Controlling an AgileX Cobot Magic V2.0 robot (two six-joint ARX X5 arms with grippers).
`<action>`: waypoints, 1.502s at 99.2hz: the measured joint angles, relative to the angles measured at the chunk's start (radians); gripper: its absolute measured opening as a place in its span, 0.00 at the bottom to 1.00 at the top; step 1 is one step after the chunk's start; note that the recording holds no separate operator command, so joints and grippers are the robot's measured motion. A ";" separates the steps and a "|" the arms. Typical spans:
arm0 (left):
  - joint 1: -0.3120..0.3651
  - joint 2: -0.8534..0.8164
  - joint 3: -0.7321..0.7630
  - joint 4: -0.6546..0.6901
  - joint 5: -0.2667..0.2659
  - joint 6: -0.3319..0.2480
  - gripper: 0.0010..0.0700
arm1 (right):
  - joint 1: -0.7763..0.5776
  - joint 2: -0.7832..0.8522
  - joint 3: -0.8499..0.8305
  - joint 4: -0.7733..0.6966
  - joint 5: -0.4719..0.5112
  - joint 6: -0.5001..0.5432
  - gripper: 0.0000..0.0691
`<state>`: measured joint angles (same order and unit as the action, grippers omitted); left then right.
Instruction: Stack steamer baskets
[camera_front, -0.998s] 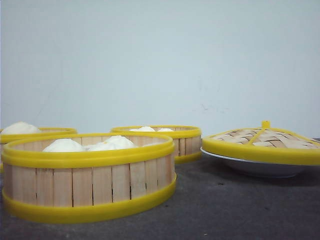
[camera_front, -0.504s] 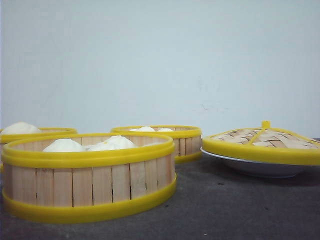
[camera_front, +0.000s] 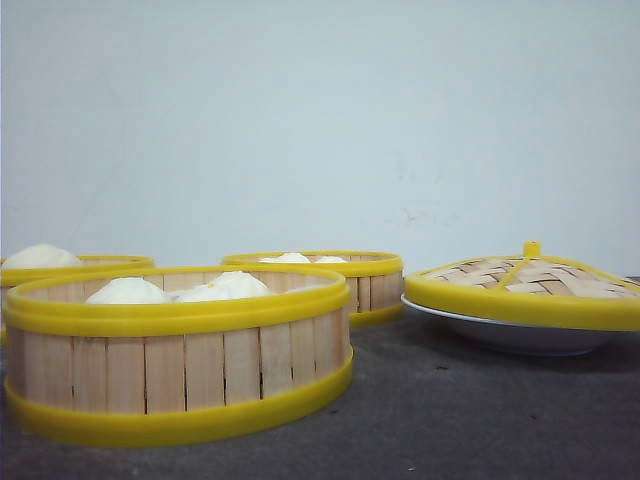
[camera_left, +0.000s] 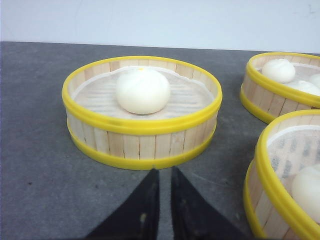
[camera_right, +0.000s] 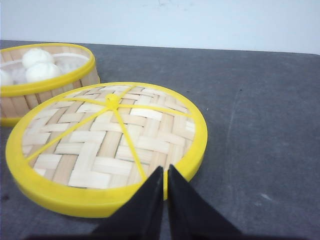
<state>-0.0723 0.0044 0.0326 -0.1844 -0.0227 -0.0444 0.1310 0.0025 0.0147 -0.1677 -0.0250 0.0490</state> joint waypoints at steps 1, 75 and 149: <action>0.000 0.000 0.000 0.000 0.000 0.000 0.01 | 0.000 0.000 0.000 0.000 0.000 0.000 0.01; 0.000 0.000 0.000 0.000 0.000 -0.016 0.01 | 0.000 0.000 0.000 -0.003 0.000 0.036 0.01; 0.000 0.360 0.649 -0.378 0.030 -0.183 0.01 | 0.000 0.367 0.631 -0.339 -0.104 0.202 0.01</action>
<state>-0.0723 0.3649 0.6811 -0.5621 0.0071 -0.2279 0.1310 0.3691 0.6456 -0.5064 -0.1287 0.2512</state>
